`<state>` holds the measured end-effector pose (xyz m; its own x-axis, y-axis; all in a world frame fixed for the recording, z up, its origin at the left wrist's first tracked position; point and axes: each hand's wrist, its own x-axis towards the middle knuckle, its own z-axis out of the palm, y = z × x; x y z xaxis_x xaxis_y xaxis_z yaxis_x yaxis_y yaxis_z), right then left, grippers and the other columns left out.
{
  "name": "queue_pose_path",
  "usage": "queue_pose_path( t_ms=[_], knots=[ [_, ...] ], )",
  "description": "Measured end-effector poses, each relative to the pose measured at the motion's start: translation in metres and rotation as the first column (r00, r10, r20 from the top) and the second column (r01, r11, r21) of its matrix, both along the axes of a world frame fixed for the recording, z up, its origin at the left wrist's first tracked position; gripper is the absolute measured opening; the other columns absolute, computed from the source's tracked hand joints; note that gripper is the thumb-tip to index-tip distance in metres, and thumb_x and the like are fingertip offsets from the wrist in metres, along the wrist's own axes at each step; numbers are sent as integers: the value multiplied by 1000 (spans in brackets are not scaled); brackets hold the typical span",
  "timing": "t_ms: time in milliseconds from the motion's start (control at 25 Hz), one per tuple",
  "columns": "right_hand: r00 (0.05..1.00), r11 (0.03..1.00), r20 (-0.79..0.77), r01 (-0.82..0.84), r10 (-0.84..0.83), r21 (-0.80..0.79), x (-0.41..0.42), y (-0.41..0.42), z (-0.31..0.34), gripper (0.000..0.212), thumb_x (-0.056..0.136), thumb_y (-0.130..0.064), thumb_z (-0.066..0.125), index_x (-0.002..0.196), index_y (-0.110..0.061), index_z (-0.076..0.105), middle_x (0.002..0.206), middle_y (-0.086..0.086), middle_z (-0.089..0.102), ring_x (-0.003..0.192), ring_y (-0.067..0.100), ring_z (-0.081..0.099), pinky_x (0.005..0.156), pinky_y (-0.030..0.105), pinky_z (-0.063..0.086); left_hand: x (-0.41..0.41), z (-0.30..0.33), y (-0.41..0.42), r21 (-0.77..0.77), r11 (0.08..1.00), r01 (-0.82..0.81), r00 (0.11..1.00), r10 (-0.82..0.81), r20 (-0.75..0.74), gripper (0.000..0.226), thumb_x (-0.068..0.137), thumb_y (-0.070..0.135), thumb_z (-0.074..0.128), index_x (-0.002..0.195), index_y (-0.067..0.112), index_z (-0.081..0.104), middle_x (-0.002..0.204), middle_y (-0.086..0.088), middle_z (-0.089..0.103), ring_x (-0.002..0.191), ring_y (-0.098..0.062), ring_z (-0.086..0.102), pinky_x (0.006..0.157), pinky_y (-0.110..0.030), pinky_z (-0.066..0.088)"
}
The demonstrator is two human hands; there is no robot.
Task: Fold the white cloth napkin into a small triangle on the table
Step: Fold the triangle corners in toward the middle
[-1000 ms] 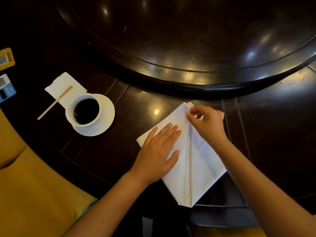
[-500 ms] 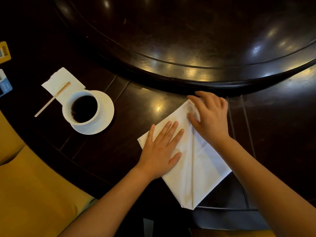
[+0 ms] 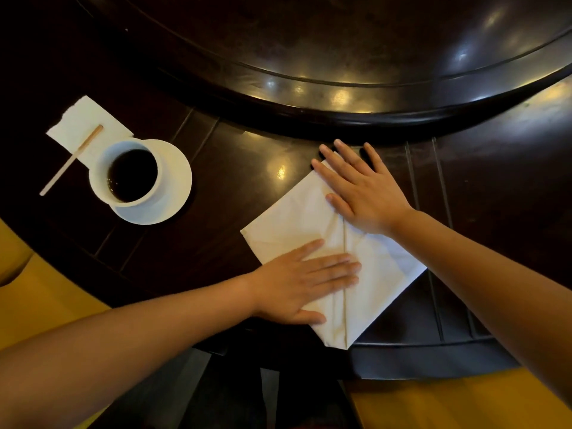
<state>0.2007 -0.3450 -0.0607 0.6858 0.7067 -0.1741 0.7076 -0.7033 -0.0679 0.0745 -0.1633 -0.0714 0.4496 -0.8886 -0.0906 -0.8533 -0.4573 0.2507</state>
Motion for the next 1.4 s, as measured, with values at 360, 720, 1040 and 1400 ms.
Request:
queue_pose_path(
  t_ms=[360,720,1040,1400],
  knots=[
    [1000,1000,0,-4,4,13,1,0,1,56,96,-47,11,148,-24,9,157,4,10,143,21,-3,115,50,0,-81,2,-11,37,984,176,984,-177,25,70,95,53,26,148,9,15,156,-6,15,144,-19,2,117,-39,1],
    [1000,1000,14,4,-4,6,0,0,-1,56,96,-47,15,148,-26,8,157,3,9,143,20,-4,115,51,0,18,8,-3,91,486,-869,494,860,126,71,90,53,17,148,16,0,156,-13,12,143,-25,7,112,-49,8],
    [1000,1000,-2,14,-14,-13,-1,0,3,58,94,-50,8,148,-26,5,157,3,6,143,21,-6,114,53,-5,-33,8,32,189,537,-822,554,831,45,70,91,55,16,149,19,0,157,-10,3,143,-24,2,112,-46,6],
    [812,782,-40,573,-582,245,-41,-19,25,47,84,-26,61,126,-9,50,127,15,51,115,33,47,86,43,43,34,44,1,101,442,-891,447,894,26,58,90,35,50,139,12,33,125,-10,48,110,-25,47,90,-37,39]
  ],
)
